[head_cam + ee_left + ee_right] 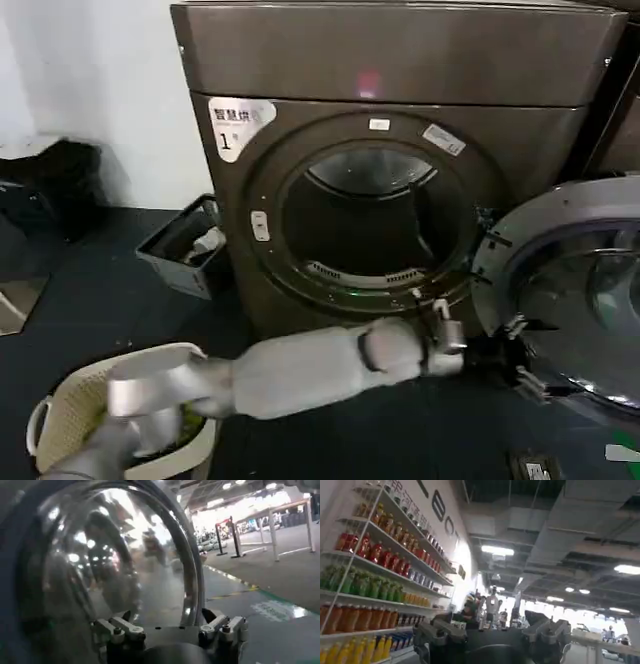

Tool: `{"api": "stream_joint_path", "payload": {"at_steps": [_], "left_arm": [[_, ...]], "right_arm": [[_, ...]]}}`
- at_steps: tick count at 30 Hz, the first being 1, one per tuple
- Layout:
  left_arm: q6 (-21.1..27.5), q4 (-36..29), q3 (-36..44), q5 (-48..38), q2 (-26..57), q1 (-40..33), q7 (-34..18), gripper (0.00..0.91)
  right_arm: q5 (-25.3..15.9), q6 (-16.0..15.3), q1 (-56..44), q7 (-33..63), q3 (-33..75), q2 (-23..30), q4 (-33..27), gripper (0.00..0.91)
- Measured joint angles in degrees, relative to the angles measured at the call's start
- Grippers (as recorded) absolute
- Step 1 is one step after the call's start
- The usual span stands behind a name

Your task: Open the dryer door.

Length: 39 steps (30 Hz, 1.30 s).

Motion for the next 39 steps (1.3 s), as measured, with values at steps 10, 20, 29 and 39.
{"api": "stream_joint_path", "payload": {"at_steps": [10,20,29,39], "left_arm": [[-3.8,-9.8,1.7,-0.8,12.3,-2.9,-3.5,0.907],[-0.5,-19.2,4.6,0.3,26.1,-5.4,-6.1,0.907],[-1.7,-25.8,7.3,3.9,39.4,-7.5,-6.9,0.907],[-5.8,-31.9,9.1,9.2,53.7,-6.4,-8.6,0.907]], "right_arm": [[0.0,0.2,0.4,-0.3,0.1,-0.3,0.0,0.907],[-0.1,0.3,1.7,-0.5,-0.7,-0.6,0.0,0.907],[-0.6,0.5,2.7,-0.7,-1.7,-1.3,-0.2,0.907],[-1.9,1.7,2.8,-1.1,-1.9,-1.3,-0.2,0.907]]}}
